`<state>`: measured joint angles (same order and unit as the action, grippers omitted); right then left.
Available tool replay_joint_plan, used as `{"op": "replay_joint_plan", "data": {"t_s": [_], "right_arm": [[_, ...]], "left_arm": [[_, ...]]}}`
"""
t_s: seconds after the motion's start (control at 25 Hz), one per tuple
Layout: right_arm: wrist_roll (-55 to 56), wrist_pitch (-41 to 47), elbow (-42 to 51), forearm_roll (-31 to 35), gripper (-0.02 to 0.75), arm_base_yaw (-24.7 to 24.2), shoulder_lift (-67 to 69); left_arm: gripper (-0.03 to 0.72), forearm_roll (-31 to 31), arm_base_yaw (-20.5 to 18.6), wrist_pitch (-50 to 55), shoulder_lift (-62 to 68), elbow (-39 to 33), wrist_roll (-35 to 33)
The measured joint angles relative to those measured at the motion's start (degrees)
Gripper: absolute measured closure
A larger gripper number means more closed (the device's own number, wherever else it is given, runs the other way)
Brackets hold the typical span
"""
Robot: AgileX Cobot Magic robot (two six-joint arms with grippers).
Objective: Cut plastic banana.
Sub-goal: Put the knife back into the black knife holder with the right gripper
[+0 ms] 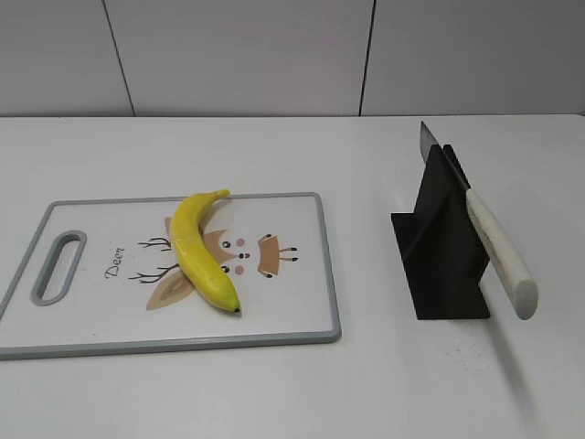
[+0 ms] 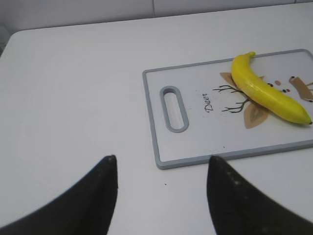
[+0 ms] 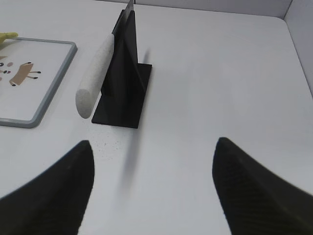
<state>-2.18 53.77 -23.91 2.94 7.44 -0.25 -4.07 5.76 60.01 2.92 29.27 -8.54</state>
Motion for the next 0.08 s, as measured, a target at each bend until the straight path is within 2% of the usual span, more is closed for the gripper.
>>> {"op": "replay_joint_plan", "data": {"t_s": [0.08], "right_arm": [[0.0,0.0,0.0,0.0,0.147,0.0,0.0]], "left_arm": [[0.135,0.0,-1.6,0.0,0.0,0.0,0.0]]}}
